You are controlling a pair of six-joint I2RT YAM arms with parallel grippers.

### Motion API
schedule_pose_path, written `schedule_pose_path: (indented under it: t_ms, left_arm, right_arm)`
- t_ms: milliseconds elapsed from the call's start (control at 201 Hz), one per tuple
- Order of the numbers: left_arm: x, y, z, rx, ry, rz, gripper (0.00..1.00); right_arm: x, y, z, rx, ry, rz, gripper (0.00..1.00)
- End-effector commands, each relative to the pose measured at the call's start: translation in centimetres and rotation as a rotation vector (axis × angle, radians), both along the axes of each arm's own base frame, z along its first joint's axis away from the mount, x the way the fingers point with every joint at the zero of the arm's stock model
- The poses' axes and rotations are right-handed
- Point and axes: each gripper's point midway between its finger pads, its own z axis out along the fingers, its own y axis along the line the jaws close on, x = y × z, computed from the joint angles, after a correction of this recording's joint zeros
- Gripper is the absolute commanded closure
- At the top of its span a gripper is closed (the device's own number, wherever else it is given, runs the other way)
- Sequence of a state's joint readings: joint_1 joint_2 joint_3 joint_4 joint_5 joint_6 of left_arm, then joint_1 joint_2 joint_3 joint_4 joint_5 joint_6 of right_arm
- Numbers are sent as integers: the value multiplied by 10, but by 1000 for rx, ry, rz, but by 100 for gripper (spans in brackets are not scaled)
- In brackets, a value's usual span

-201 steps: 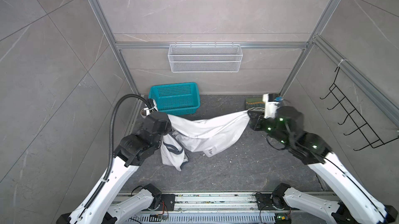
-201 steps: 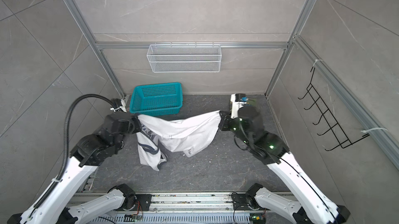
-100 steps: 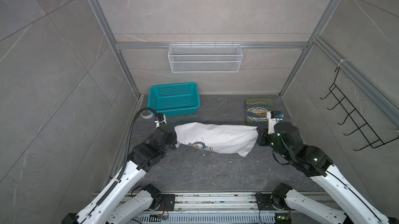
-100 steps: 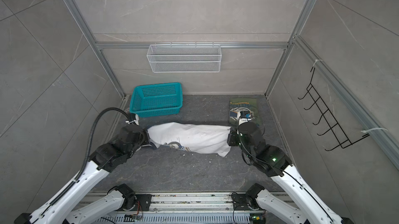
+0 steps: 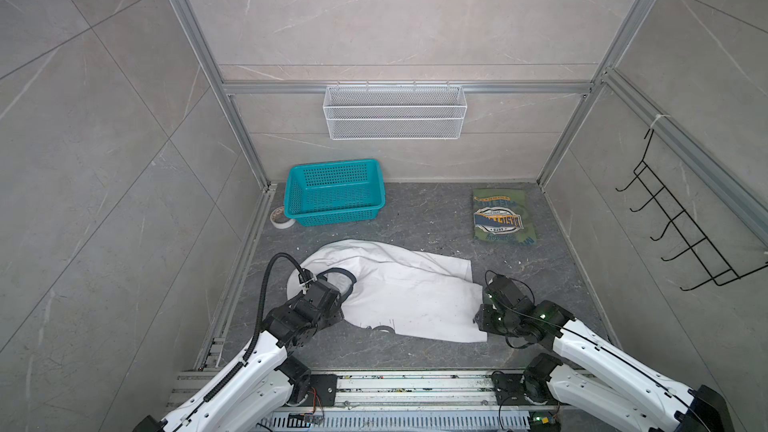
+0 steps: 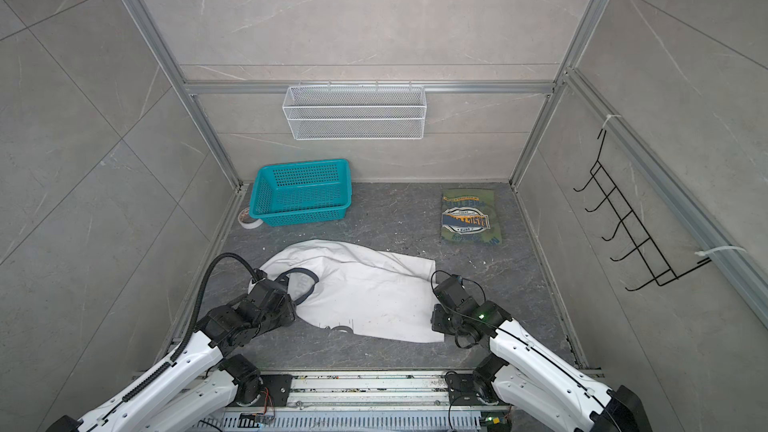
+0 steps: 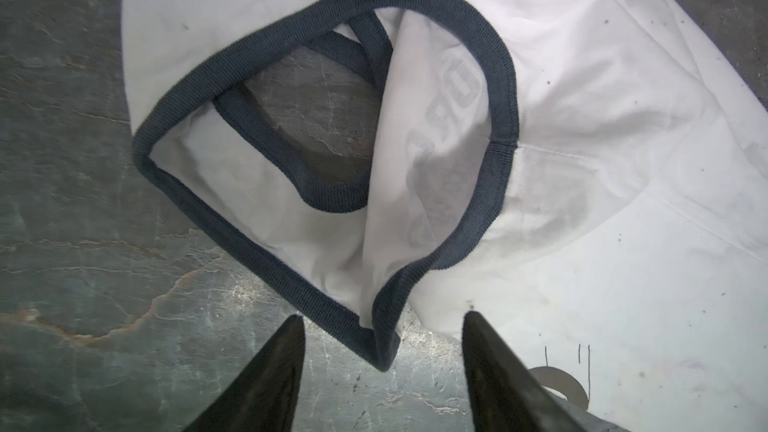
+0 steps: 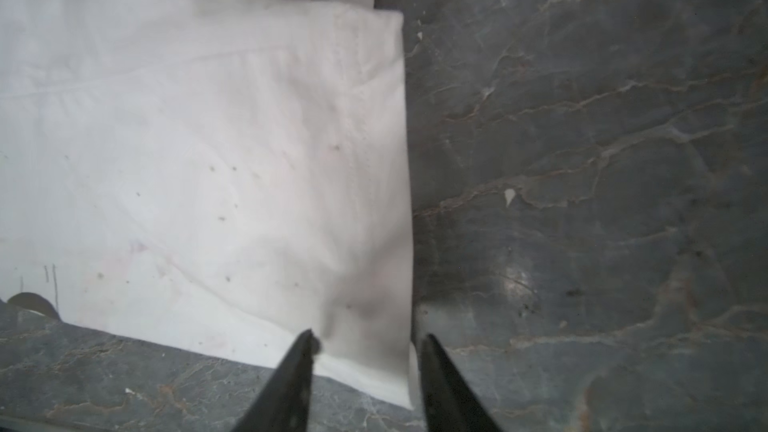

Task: Fold and stack the tank tops

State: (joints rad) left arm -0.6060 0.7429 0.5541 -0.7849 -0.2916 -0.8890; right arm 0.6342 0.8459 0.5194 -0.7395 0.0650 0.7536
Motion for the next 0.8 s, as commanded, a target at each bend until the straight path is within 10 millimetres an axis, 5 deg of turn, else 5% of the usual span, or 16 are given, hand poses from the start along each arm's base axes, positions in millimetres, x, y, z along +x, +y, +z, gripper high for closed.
schedule_pose_path:
  t_ms: [0,114,204,383,533,791]
  left_arm:
    - [23,-5,39,25,-109,-33,27]
    - [47,-46,49,32,-55,-246,20]
    - [62,-42,44,150,36,-223,20]
    - [96,-70,19,-120,77,-237,36]
    - [112,-76,-2,-182,124,-229,42]
    - [110,-75,-43,-166,246,-196,50]
  right_arm:
    - [18,-8,34,-33,-110,-38,38]
    - [33,-14,59,-78,-192,-33,33]
    - [43,-11,66,-68,-212,-35,32]
    - [60,-4,52,-17,-190,-55,32]
    - [66,5,41,45,-171,-54,32]
    - [66,1,31,39,-153,-53,32]
